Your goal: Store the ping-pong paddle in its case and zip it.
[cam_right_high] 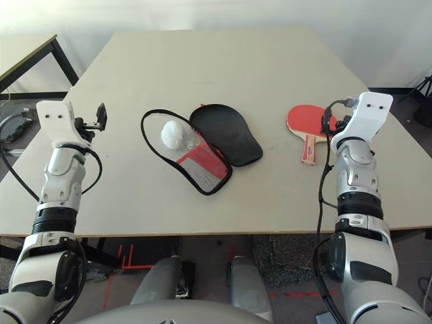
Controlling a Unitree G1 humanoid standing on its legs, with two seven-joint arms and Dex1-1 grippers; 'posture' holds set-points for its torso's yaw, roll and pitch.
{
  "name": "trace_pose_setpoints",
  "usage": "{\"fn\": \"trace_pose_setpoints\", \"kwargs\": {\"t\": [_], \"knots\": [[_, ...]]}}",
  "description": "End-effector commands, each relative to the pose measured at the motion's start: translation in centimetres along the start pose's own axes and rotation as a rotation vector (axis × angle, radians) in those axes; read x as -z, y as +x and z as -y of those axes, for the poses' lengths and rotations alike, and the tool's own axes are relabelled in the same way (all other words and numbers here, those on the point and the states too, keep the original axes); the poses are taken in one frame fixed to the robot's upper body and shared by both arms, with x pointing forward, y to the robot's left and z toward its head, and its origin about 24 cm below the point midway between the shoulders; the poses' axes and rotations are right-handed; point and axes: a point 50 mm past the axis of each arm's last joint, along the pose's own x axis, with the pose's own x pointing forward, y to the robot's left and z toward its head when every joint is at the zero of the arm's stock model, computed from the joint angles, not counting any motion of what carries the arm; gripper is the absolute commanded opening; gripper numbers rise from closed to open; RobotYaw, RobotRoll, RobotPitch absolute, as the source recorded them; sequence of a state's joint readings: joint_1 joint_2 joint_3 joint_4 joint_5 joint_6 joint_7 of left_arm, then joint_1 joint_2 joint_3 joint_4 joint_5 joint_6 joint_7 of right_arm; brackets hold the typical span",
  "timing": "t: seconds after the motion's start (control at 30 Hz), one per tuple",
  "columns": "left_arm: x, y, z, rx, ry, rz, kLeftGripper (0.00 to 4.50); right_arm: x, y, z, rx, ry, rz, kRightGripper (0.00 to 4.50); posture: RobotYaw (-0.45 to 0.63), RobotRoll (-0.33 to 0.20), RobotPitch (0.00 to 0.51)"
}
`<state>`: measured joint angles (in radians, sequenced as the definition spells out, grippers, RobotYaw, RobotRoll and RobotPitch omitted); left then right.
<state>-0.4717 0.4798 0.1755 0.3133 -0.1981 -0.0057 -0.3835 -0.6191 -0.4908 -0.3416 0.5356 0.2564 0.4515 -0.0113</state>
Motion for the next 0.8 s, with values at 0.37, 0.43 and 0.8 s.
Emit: {"fn": "trace_pose_setpoints", "kwargs": {"t": [0.37, 0.43, 0.8], "knots": [[-6.8, 1.0, 4.4, 0.811, -0.034, -0.006, 4.44, 0.4, -1.5, -2.7, -0.035, 0.024, -0.387, 4.5, 0.07, 0.0, 0.06], [-7.1, 0.8, 5.4, 0.9, -0.042, -0.02, 4.44, 0.9, -1.3, -2.6, -0.027, 0.035, -0.407, 4.5, 0.07, 0.0, 0.058], [-6.6, 0.2, 7.3, 1.049, -0.05, -0.058, 4.44, 3.4, 0.0, -3.0, -0.004, 0.099, -0.48, 4.5, 0.08, 0.0, 0.045]]}}
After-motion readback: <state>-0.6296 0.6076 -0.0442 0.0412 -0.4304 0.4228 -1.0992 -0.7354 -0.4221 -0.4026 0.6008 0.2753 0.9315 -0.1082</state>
